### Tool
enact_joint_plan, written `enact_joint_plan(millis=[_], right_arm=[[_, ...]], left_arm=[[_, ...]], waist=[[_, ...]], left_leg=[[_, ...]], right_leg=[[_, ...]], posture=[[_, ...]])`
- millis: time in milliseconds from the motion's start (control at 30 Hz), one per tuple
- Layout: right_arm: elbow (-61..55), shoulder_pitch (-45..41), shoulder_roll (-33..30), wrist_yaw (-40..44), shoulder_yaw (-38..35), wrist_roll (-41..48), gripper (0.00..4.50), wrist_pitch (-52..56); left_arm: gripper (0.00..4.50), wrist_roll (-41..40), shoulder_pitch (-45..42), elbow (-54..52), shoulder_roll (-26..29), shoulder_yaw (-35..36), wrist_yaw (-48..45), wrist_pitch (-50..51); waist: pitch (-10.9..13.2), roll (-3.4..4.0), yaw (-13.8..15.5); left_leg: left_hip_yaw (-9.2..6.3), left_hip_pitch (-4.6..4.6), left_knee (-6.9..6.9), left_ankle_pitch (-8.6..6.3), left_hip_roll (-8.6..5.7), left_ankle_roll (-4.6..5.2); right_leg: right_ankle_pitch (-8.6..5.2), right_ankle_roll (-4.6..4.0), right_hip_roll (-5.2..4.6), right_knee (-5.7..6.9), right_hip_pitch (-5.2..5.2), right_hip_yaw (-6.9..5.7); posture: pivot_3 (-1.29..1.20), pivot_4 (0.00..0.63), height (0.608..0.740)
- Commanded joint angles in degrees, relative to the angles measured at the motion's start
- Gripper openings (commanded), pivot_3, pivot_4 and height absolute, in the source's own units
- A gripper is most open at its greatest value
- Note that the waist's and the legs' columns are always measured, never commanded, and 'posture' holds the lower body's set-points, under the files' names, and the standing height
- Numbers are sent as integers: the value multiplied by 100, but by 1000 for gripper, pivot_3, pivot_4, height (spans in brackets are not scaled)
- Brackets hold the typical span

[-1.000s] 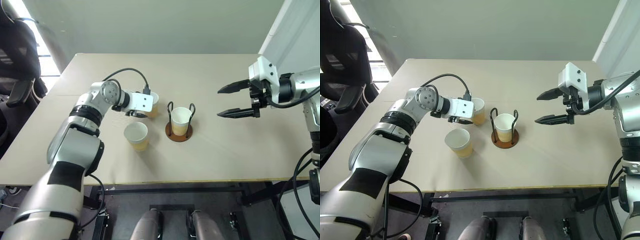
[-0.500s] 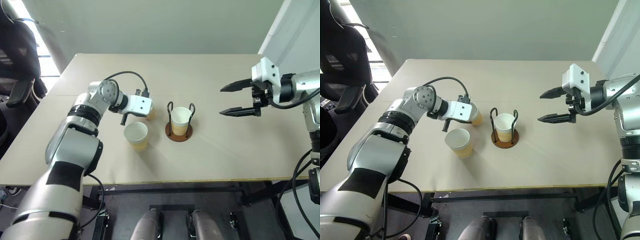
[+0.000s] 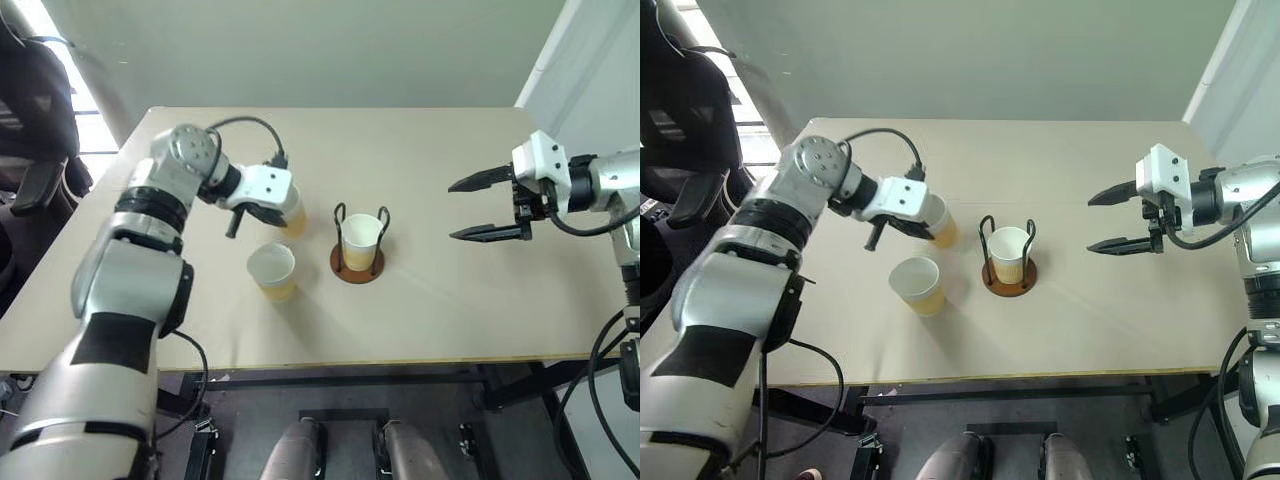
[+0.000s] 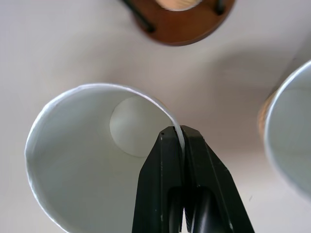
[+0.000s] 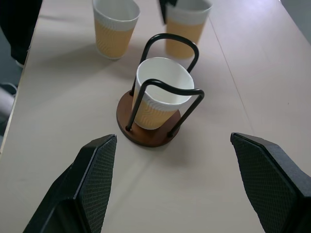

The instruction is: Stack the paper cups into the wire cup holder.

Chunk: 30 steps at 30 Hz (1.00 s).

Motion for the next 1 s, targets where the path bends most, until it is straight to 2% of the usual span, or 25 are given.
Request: enact_joint_plan(millis=[33, 300, 633, 1000], right_arm=[[81, -80, -14, 70, -181, 67, 3857, -191], [100, 92, -83, 285, -195, 98, 3857, -415], [-116, 168, -161, 318, -218, 119, 3857, -230], [308, -79, -248, 425, -106, 77, 3857, -570]], left_arm=[[24, 102, -296, -95, 184, -19, 113, 33], [24, -1, -688, -106, 55, 141, 245, 45], [24, -330, -1189, -119, -345, 391, -230, 166], [24, -801, -1609, -182, -780, 722, -850, 532]], waist=[[0, 0, -11], [0, -2, 0], [2, -4, -29], [2, -5, -22]], left_leg=[[3, 1, -2, -1, 0, 1], [16, -5, 1, -7, -1, 12], [36, -1, -1, -29, -7, 21], [41, -5, 1, -36, -6, 28]], right_leg=[[-2, -1, 1, 0, 0, 3], [1, 9, 1, -2, -6, 24], [-12, 20, 4, -6, -10, 33], [-13, 24, 3, -6, -12, 37]], posture=[[0, 150, 740], [0, 150, 740], [0, 150, 740], [0, 150, 740]])
